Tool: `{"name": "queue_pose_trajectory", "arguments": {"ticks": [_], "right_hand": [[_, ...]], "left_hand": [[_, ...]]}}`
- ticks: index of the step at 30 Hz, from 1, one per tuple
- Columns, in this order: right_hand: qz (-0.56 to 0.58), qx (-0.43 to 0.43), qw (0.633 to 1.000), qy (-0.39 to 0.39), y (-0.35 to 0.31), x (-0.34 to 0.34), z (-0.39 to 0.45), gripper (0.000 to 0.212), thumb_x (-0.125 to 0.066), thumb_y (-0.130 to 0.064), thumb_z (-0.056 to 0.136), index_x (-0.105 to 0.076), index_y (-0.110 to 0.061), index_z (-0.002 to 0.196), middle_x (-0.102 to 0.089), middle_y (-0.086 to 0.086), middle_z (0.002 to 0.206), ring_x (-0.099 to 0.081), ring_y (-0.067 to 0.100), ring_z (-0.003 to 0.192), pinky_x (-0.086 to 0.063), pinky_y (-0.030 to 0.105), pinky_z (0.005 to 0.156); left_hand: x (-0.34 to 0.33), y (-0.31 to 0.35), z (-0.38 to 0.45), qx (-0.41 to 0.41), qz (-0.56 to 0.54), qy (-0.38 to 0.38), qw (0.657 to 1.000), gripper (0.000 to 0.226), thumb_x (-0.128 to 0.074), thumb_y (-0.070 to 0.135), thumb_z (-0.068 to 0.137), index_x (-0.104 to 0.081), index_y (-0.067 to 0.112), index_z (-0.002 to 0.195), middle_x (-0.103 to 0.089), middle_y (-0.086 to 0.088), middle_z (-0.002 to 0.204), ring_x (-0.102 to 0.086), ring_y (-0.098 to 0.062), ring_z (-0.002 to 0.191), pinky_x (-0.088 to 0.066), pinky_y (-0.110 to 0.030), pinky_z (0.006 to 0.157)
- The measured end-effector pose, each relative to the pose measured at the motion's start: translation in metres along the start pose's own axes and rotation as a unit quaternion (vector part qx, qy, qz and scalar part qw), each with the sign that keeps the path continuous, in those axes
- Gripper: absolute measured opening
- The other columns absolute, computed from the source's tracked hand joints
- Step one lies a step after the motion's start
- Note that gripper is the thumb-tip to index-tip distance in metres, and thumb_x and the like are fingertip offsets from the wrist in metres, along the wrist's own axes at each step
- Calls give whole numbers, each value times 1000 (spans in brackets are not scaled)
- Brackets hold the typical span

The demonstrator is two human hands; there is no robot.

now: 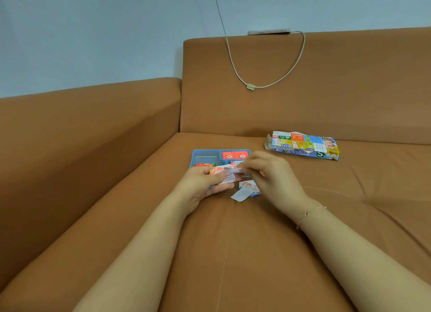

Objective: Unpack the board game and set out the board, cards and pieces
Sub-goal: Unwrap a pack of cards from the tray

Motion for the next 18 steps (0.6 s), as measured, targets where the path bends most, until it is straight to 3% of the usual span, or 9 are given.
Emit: {"name": "queue_pose_trajectory", "arguments": {"ticks": [4,8,12,18], "right_hand": [[-49,27,995,-81,1,-6,-5,24,-52,-14,86,-74,-12,93,-66,0,91,-59,18,85,-45,27,67],[-64,51,992,-101,0,-8,-6,22,-55,-11,85,-75,-14,94,-65,0,92,-60,20,87,-45,26,68],[-87,80,989,-86,-7,-9,-4,21,-58,-7,80,-76,-13,90,-66,2,88,-63,24,81,-49,28,63],[-95,75,989,-80,-4,-7,-5,20,-59,-9,81,-75,-15,92,-65,0,91,-60,19,83,-45,23,65]], "left_hand": [[1,1,-1,25,-40,8,999,11,-57,1,91,-63,-7,89,-64,-21,109,-72,-23,76,-59,-21,70],[0,1,0,36,-26,5,999,24,-55,11,94,-60,-11,103,-66,-22,108,-68,-30,96,-58,-25,77],[-2,0,0,45,-33,-16,998,28,-54,21,96,-63,-6,96,-71,-18,96,-70,-28,88,-58,-28,81],[-1,1,-2,24,-1,-21,999,28,-60,1,89,-58,-12,114,-68,-22,106,-72,-26,80,-59,-24,70]]}}
Point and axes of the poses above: each hand's wrist, its own z-axis towards the middle knuckle, its own x-axis out of the back of the hand, y = z × x, the point moved 4 cm from there along z, towards the middle knuckle
